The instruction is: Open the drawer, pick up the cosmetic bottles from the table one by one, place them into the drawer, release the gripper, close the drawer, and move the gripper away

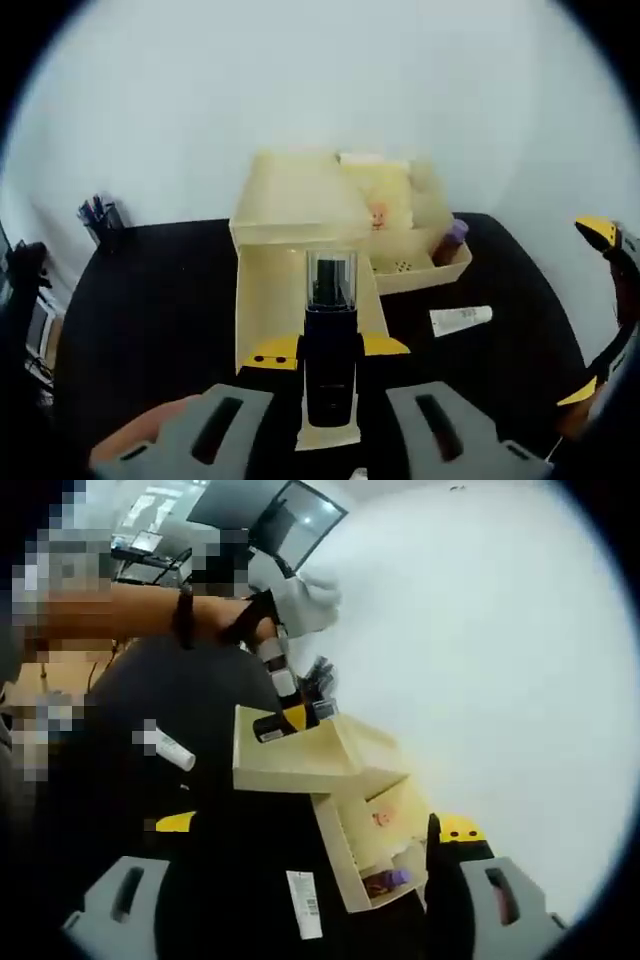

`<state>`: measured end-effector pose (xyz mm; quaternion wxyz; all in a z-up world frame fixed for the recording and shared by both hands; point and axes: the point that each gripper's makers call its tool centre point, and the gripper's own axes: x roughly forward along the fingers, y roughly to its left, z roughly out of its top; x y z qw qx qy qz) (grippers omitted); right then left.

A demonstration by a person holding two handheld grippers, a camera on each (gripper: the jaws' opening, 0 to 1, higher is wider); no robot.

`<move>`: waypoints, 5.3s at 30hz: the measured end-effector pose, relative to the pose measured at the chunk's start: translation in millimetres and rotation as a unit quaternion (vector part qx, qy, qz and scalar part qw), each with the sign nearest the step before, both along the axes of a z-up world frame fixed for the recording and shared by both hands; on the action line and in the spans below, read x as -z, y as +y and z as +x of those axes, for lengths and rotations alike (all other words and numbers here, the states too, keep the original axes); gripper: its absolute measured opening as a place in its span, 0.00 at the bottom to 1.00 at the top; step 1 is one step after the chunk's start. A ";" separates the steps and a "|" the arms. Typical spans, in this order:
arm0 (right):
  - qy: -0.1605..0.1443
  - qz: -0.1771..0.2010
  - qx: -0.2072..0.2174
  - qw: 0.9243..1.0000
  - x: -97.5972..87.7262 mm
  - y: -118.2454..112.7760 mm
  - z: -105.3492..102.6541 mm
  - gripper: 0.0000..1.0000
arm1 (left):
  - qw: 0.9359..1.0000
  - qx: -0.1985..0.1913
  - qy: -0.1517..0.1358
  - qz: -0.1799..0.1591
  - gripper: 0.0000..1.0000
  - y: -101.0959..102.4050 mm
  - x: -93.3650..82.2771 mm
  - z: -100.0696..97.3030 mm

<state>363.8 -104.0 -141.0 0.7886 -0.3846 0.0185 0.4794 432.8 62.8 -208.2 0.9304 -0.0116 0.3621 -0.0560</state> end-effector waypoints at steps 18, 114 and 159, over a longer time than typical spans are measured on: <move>-0.003 -0.014 0.001 1.000 5.3 -2.1 5.9 0.86 | 0.997 -0.027 0.061 0.045 0.15 15.1 46.5 25.1; 0.054 0.102 -0.024 0.993 38.4 78.3 29.7 0.93 | 0.894 0.075 -0.415 -0.149 0.96 65.5 -52.5 -46.1; 0.079 0.165 -0.005 0.983 113.9 112.5 64.7 0.93 | 0.861 0.063 -0.446 -0.237 0.90 109.9 -21.6 -40.8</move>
